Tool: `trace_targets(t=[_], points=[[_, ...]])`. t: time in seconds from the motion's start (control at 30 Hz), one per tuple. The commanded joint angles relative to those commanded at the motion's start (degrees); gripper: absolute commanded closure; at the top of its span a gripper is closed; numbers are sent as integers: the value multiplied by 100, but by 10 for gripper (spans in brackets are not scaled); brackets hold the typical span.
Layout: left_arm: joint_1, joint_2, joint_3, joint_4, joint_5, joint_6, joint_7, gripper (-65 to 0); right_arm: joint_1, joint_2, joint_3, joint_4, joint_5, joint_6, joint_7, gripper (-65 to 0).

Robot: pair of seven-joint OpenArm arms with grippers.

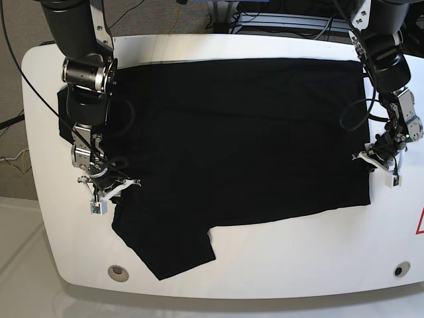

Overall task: Fold the T-shirt properly
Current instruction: 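Close both grippers on the side edges at mid-body, then lift and fold the held mid-body edges toward the shoulder edge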

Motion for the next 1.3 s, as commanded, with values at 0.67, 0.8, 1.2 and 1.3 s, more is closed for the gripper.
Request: trace_targets(t=[0.67, 0.8, 1.2, 1.3], points=[[1, -47, 15, 34, -57, -222, -264, 0, 58, 15, 24, 259, 54, -5, -18, 0], [23, -52, 24, 45, -73, -226, -233, 0, 93, 62, 27, 210, 43, -98, -3, 0], [102, -85, -11, 175, -83, -196, -114, 0, -100, 352, 48, 905, 332, -142, -296, 0], [148, -80, -10, 229, -79, -203, -111, 0, -251, 392, 57, 1286, 541, -119, -542, 0]])
